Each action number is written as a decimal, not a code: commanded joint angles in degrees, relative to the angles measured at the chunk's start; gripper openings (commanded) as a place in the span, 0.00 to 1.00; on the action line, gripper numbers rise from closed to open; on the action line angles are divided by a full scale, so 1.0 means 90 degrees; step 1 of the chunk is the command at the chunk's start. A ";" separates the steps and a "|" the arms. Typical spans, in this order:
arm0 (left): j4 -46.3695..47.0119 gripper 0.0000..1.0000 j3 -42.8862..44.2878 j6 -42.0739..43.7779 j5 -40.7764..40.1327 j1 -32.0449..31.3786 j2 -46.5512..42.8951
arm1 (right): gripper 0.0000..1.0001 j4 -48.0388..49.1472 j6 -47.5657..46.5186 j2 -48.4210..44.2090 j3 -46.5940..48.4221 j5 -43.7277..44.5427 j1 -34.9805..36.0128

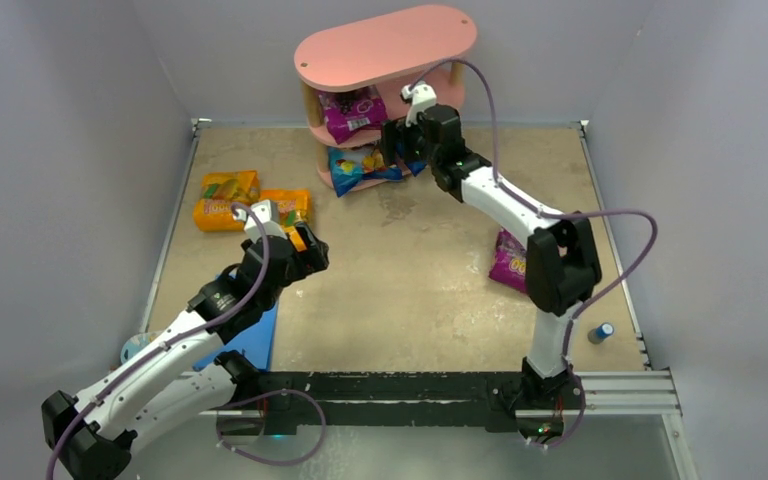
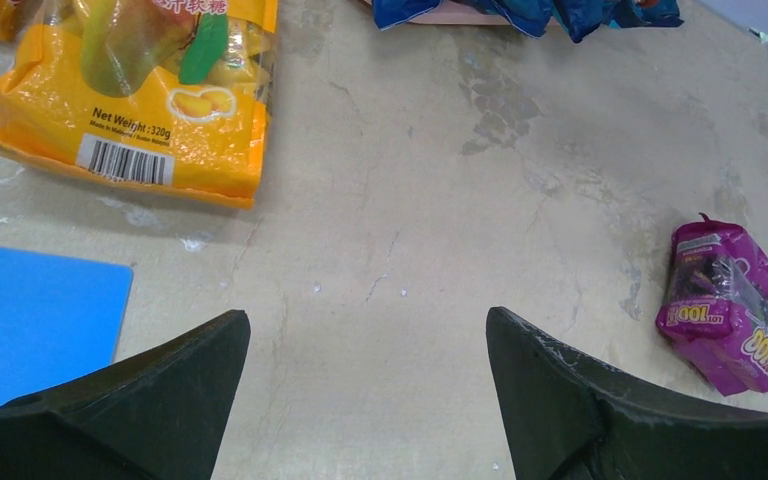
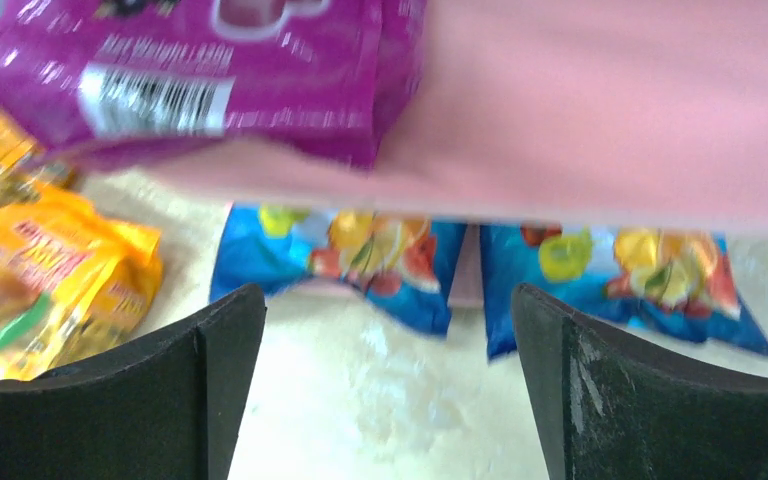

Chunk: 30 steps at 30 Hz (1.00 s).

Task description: Place and organize the candy bags onto the shelf

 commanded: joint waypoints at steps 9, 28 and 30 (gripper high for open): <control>0.0882 0.86 -0.0148 0.0388 0.0350 0.0006 0.0192 | 0.99 -0.1014 0.2230 -0.3373 -0.3380 0.1303 -0.0506; 0.1837 0.86 -0.0357 0.0916 0.0979 0.0000 0.0569 | 0.99 -0.3796 0.2957 -0.3847 -0.4937 0.1942 -0.2340; 0.1834 0.86 -0.0379 0.0909 0.0974 0.0006 0.0543 | 0.97 -0.3564 0.2881 -0.3553 -0.5037 0.1890 -0.2340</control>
